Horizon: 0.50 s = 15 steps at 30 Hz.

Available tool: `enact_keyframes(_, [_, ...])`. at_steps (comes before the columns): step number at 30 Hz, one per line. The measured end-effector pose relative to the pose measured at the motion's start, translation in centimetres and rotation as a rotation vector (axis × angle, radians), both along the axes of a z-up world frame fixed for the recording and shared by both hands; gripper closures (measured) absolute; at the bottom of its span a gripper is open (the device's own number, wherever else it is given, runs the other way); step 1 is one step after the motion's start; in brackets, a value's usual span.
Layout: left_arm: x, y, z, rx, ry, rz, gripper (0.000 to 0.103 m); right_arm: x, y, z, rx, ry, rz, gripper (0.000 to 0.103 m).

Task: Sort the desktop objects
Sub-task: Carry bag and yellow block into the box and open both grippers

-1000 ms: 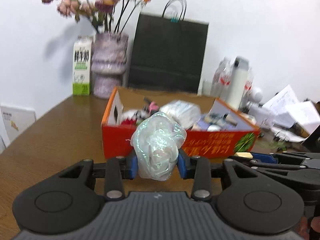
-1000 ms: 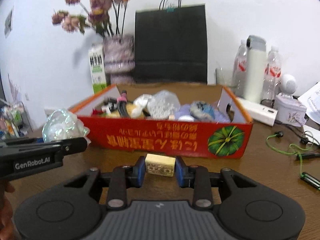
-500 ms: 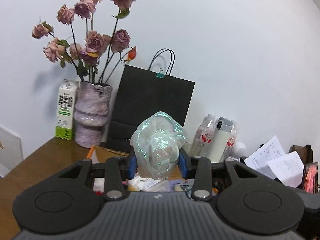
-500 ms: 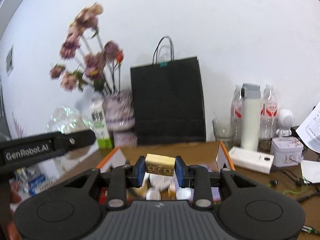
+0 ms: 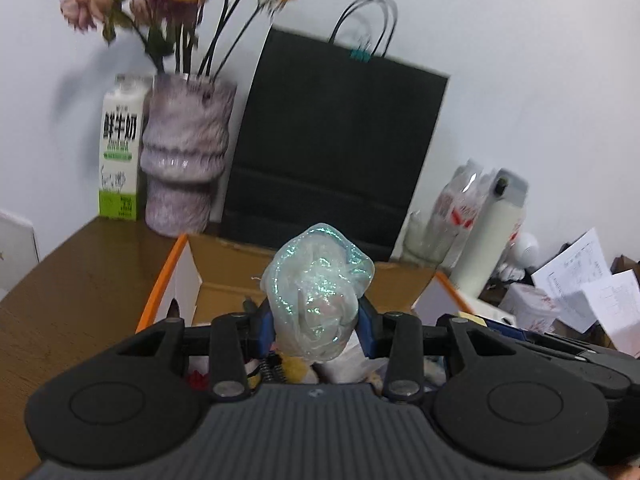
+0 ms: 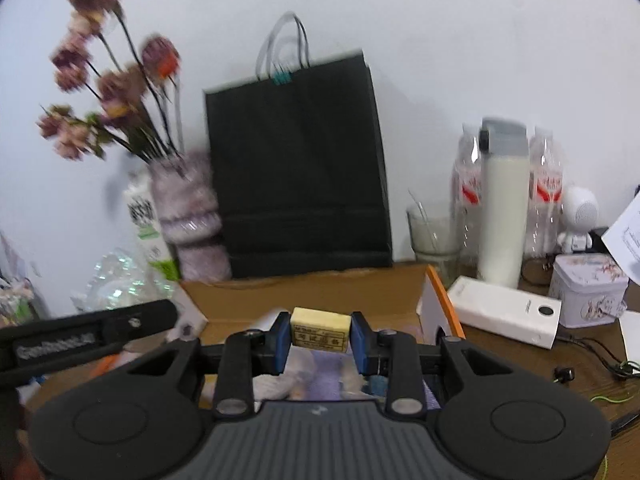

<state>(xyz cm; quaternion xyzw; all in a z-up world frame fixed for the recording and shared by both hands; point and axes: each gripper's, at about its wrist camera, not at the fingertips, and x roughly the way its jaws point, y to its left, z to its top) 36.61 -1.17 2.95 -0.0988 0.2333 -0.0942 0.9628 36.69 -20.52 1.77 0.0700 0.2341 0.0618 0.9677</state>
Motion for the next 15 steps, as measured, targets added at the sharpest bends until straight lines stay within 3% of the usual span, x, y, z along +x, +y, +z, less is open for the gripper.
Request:
enact_keyframes(6, [2.5,-1.0,-1.4,0.076,0.038,0.016,0.059,2.9,0.8,-2.4,-0.039,0.061,-0.012,0.073])
enact_keyframes(10, [3.0,-1.9,-2.2,0.143,0.044,0.025,0.032,3.9,0.8,-3.6,-0.071,0.099,-0.03,0.072])
enact_keyframes(12, [2.7,-2.4,-2.1,0.178,0.029,0.04,0.013,4.0,0.8,-3.9,-0.07,0.115,-0.029,0.054])
enact_keyframes(13, [2.5,-2.5,-2.0,0.188,0.019,0.05,0.0,3.9,0.8,-3.8,-0.074,0.11,-0.031,0.037])
enact_keyframes(14, [2.3,-2.5,-1.7,0.191,0.004,0.053,0.0,3.7,0.9,-3.7,-0.086,0.102,-0.034,0.019])
enact_keyframes(15, [2.0,-2.6,-1.5,0.198,-0.006,0.051,0.0,3.5,1.1,-3.5,-0.103,0.091,-0.04,0.013])
